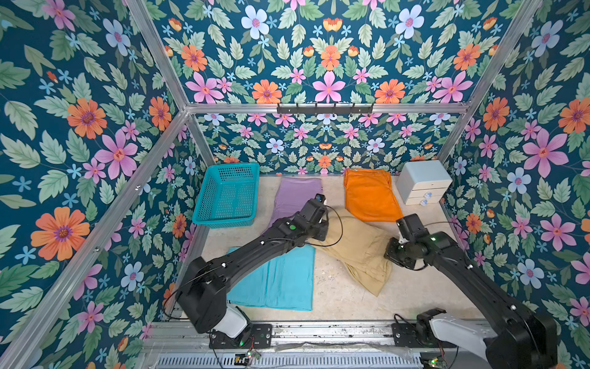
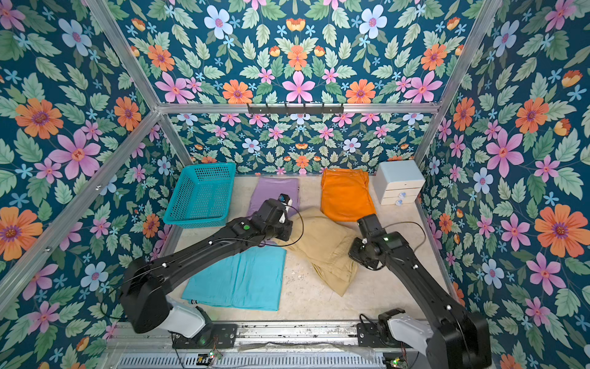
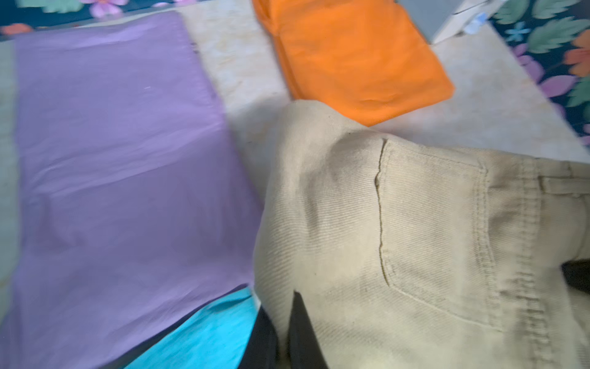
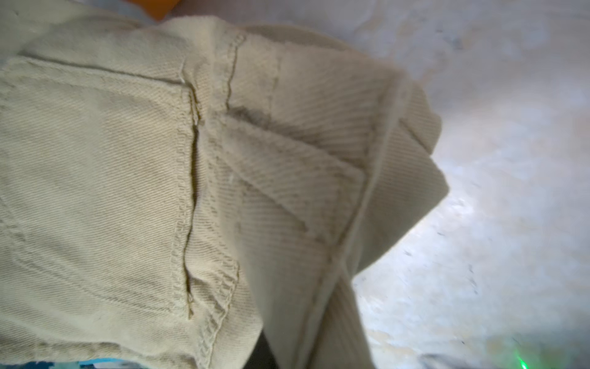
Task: Put the folded long pants in the basket
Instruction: Pick up the long pant at the center of the board, then place the long pant at the center of the board.
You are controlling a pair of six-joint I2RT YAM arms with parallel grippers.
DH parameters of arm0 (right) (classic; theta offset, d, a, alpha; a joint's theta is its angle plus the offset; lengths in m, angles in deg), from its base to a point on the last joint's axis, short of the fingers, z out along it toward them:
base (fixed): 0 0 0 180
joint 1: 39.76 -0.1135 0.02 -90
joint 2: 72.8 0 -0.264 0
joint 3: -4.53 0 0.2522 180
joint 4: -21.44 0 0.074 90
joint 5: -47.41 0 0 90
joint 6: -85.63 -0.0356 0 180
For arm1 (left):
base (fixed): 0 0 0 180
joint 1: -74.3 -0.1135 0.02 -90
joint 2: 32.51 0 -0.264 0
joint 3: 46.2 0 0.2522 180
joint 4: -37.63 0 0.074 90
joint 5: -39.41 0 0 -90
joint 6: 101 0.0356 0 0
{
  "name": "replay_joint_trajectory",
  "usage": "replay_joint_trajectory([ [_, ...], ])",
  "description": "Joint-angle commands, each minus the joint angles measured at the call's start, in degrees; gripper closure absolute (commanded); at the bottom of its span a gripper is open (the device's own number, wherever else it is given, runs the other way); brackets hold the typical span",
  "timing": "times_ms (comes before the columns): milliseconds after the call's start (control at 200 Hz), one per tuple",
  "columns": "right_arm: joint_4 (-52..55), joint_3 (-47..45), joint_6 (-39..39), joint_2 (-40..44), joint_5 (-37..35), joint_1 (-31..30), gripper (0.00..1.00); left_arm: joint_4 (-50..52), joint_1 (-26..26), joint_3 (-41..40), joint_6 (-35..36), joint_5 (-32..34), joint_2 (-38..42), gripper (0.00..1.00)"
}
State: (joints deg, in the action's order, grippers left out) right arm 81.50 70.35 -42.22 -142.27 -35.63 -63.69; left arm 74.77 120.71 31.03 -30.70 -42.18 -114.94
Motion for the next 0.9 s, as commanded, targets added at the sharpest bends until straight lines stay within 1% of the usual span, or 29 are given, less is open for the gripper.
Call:
replay_joint_trajectory([
  [0, -2.9, 2.1, 1.9, -6.0, -1.6, -2.6, 1.00, 1.9, -0.3, -7.6, -5.4, 10.9, 5.2, 1.00],
  [70, -4.2, 1.5, 2.3, -9.1, -1.1, -3.4, 1.00, 2.6, -0.3, -13.3, -9.7, 9.5, 8.3, 1.00],
  [150, -4.8, -0.6, 2.4, -11.1, -1.1, -3.3, 1.00, 0.6, -0.3, -19.8, -13.7, 5.7, 11.1, 1.00],
  [225, -4.9, -2.5, 2.8, -12.0, -1.3, -3.4, 1.00, -1.5, -0.2, -24.1, -16.2, 1.6, 11.8, 1.00],
  [335, -4.4, -4.6, 3.2, -12.5, -1.9, -3.2, 1.00, -3.9, -0.2, -27.2, -18.4, -3.0, 10.8, 1.00],
  [415, -4.5, -6.2, 2.6, -12.1, -1.9, -2.8, 1.00, -4.2, -0.2, -27.3, -18.7, -3.4, 9.9, 1.00],
  [465, -5.3, -7.5, 1.8, -11.6, -0.5, -1.9, 0.86, -3.2, -0.2, -26.2, -18.5, -2.9, 9.2, 0.92],
  [480, -5.7, -8.0, 1.7, -11.3, 0.3, -1.5, 0.79, -2.9, -0.2, -25.7, -18.3, -2.7, 9.1, 0.91],
  [485, -5.9, -8.3, 1.6, -11.1, 0.8, -1.2, 0.73, -2.7, -0.2, -25.4, -18.3, -2.6, 9.0, 0.90],
  [490, -5.9, -8.3, 1.6, -11.1, 0.8, -1.2, 0.73, -2.6, -0.2, -25.4, -18.2, -2.6, 8.9, 0.90],
  [510, -6.4, -9.0, 1.2, -10.7, 1.6, -0.7, 0.61, -2.2, -0.2, -24.9, -17.9, -2.4, 8.6, 0.88],
  [535, -7.0, -9.9, 0.9, -10.0, 2.9, 0.0, 0.52, -1.8, -0.2, -24.4, -17.5, -2.3, 8.4, 0.84],
  [585, -9.5, -12.3, 0.5, -8.1, 6.2, 1.5, 0.43, -1.1, -0.2, -23.3, -16.8, -1.8, 8.0, 0.72],
  [615, -10.7, -13.7, 0.1, -7.0, 7.9, 2.6, 0.38, -0.9, -0.2, -22.7, -16.3, -1.6, 7.9, 0.69],
  [685, -13.2, -16.9, -1.0, -4.9, 11.9, 5.0, 0.31, -0.6, -0.3, -21.3, -15.3, -1.4, 7.3, 0.67],
  [720, -15.1, -18.6, -1.4, -4.0, 14.0, 5.8, 0.28, -0.1, -0.3, -20.5, -14.9, -1.1, 7.0, 0.65],
  [786, -17.7, -20.5, -2.8, -3.7, 16.2, 6.1, 0.26, 0.7, -0.3, -19.1, -14.2, -0.3, 6.0, 0.61],
  [836, -20.8, -21.8, -3.8, -4.6, 19.4, 6.1, 0.26, 1.1, -0.3, -18.0, -13.3, 0.2, 5.3, 0.58],
  [896, -22.6, -22.6, -5.0, -6.0, 19.9, 6.1, 0.26, 1.9, -0.6, -16.5, -12.4, 1.0, 4.2, 0.56],
])
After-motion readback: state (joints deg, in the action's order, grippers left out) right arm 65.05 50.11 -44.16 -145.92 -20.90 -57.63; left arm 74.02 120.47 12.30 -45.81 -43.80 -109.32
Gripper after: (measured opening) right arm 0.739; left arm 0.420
